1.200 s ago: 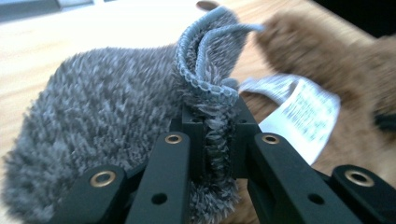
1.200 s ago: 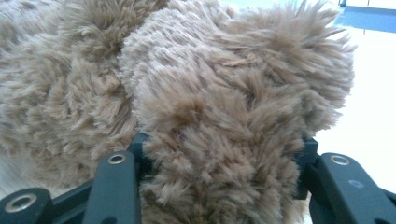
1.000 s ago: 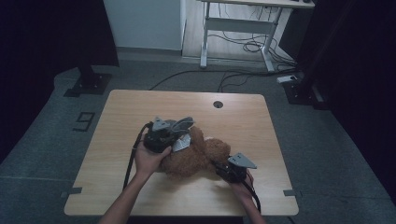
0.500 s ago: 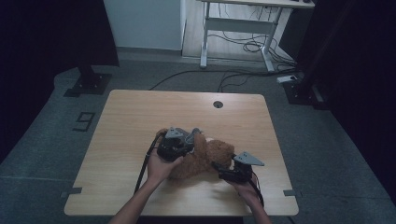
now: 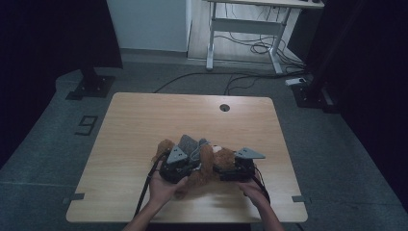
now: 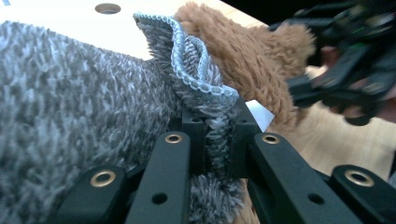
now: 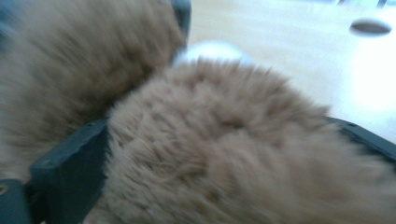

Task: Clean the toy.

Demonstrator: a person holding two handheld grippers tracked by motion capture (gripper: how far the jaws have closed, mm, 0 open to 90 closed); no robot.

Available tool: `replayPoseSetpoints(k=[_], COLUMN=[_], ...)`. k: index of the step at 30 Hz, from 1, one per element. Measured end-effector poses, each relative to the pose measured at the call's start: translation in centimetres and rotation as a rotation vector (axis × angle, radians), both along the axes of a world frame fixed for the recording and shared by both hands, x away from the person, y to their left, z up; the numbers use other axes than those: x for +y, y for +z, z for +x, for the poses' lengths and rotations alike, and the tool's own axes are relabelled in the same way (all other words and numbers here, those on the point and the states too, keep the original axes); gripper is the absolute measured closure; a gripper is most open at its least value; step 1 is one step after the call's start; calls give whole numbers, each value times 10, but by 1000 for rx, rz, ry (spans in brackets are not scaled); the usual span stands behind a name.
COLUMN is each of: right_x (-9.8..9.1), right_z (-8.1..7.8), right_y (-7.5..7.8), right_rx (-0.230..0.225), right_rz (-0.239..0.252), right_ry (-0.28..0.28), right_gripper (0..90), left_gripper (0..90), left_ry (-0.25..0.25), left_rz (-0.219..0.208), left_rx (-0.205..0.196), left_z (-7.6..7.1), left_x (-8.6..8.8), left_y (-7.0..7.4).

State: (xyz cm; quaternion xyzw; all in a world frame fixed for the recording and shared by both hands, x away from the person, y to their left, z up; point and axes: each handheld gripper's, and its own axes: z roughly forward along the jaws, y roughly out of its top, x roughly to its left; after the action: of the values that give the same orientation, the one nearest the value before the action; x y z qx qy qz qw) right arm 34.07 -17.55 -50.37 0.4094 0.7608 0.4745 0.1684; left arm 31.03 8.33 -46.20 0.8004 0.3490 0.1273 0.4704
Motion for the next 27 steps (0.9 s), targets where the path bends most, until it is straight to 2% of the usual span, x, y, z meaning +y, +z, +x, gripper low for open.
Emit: replayPoseSetpoints(k=[1, 2, 4, 8, 11, 15, 20, 24, 27], right_x=[1, 1, 0, 2, 6, 8, 10, 10, 10], right_z=[0, -1, -6, -14, -21, -21, -11, 4, 9], right_y=[-4, -7, -10, -11, -13, -16, -20, -22, -25], right_rx=[18, 20, 5, -19, -60, -90, -129, -146, -161], right_rz=[-6, 9, 6, -56, -134, -165, -186, -174, -161], right_ry=[-5, 1, 8, 2, -8, -36, -87, -138, -162], right_gripper=[10, 47, 106, 215, 282, 323, 359, 365, 365], left_gripper=[810, 811, 811, 811, 812, 812, 812, 810, 810], left_ry=[0, 3, 2, 1, 5, 15, 42, 59, 62], left_rz=[-2, -4, -20, -16, 2, 21, 45, 59, 38], left_rx=[-9, -18, -19, -45, -74, -112, -144, -164, -131], left_z=[-2, -3, -5, -11, -14, -14, 1, 16, 27], left_x=[1, 1, 2, -3, -9, -18, -29, -36, -35], left_y=[-2, -4, -7, -11, -15, -19, -19, -17, -13])
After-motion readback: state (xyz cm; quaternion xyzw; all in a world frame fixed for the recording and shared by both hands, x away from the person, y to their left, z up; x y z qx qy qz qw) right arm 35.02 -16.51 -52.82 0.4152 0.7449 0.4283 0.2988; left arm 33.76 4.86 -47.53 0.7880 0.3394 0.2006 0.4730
